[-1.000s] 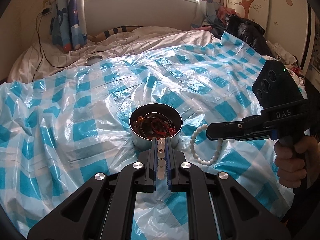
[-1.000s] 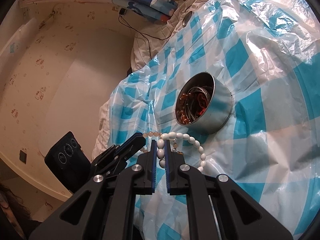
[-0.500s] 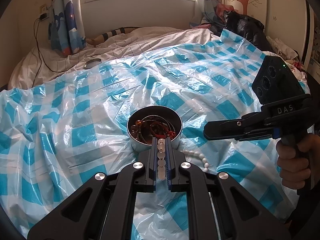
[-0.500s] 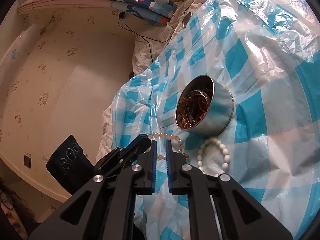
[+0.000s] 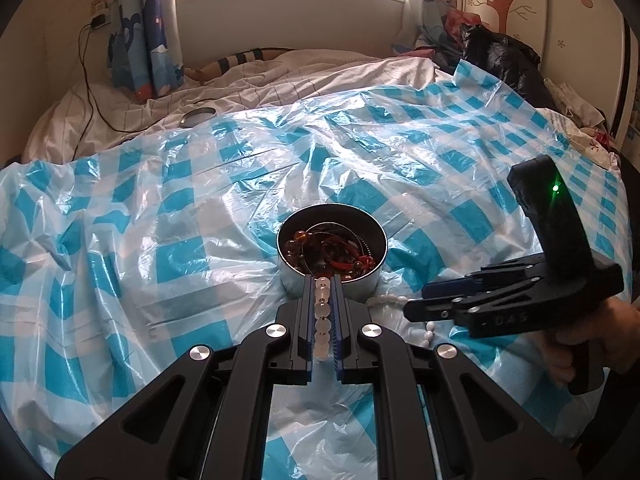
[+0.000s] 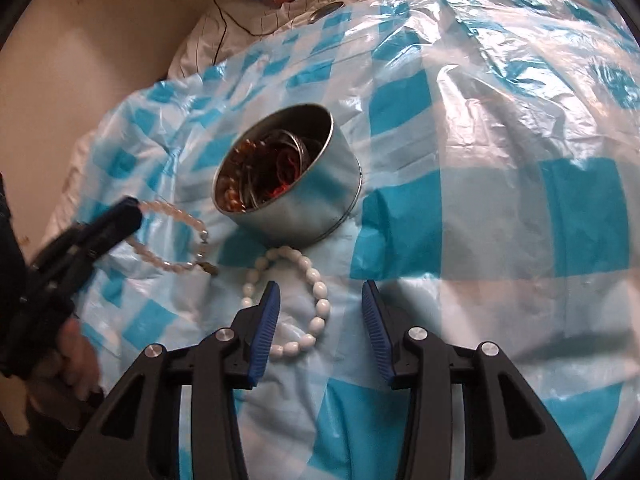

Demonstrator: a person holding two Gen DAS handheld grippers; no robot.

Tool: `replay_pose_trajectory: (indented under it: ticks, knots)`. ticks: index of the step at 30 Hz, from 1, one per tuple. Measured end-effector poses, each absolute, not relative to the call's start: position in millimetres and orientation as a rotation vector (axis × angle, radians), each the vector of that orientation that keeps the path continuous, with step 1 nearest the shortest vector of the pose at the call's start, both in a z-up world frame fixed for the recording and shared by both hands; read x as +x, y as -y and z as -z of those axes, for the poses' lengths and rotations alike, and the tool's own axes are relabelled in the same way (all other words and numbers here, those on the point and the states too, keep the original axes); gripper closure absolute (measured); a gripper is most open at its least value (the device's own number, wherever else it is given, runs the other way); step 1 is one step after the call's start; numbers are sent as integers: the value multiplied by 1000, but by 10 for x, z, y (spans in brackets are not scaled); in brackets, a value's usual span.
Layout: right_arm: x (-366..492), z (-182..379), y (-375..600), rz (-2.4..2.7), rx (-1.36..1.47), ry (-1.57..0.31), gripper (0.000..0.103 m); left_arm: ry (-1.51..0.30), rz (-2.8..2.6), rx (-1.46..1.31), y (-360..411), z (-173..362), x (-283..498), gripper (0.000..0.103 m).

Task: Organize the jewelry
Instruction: 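Carry both bead bracelets over the silver tin, then open both tools to drop the bead bracelets into the tin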

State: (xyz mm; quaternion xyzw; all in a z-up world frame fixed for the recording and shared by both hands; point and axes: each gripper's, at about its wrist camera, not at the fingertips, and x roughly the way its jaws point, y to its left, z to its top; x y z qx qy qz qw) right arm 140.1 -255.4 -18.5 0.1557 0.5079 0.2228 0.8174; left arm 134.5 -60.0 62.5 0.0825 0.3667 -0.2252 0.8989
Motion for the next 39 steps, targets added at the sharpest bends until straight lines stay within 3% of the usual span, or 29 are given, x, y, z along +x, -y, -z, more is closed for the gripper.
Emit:
replay_pose_trajectory:
  ticks: [4,8,9,13,21,39]
  knots:
    - [1359,152,2364,-452,161,-1079,62,-765,468,174,608,-600,1368,96]
    - [1305,135,2240,-471,55,-1101,93,-766,468,175,612,-590,1385,96]
    - [1311,131,2257,-480,73,-1104,95,-766,468,175,612,-592,1382,96]
    - [1382,137,2517,-567,354,-1107,95,-768,470,160,605,-594,1404,96]
    - [1455,-66,2985,-725,810,-902,95,-761,463,151,602,-610,1433,96]
    - [1592,-276,2920,-790,904,-812,95,-729,456,173,697,-692,1449,96]
